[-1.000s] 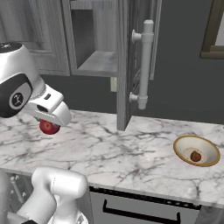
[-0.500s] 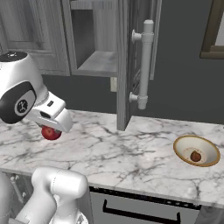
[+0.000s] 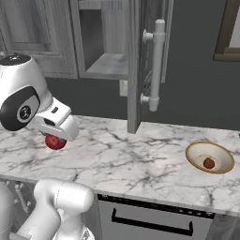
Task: Pick the pears from the cabinet and place them in one bowl. Pick the potato from the sink and place it in the other bowl.
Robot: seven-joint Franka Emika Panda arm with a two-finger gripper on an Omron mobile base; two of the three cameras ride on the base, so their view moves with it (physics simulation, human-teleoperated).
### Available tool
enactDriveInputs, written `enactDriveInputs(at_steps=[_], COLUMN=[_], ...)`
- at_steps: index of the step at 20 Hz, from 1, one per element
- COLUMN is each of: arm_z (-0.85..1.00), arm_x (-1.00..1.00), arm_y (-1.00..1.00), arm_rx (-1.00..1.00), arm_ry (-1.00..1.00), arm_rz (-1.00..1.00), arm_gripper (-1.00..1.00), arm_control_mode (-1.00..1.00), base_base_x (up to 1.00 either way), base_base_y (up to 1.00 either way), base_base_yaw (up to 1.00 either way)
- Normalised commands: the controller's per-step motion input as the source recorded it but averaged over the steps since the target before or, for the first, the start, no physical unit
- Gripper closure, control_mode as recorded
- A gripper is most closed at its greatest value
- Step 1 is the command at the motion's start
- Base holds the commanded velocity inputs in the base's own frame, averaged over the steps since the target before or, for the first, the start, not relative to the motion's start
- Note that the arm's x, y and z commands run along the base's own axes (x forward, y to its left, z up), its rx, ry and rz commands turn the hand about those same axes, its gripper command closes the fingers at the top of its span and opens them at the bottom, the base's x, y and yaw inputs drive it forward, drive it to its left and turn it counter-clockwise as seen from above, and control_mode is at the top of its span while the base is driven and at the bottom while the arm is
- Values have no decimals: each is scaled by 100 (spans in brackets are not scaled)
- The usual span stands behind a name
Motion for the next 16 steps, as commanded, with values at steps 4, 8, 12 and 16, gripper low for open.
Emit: enactDriveInputs(at_steps=[4,8,12,16], arm_z=[0,0,0,0], arm_x=[0,0,0,0], arm_y=[0,0,0,0], arm_rx=[0,0,0,0], arm_ry=[0,0,0,0], arm_rz=[0,0,0,0], arm_gripper=[100,100,100,100], arm_control_mode=[100,100,100,100], base_base_x=[-100,-84,-88,-17], base_base_y=[24,15,-9,-99], base_base_yaw=[0,-2,-3,15])
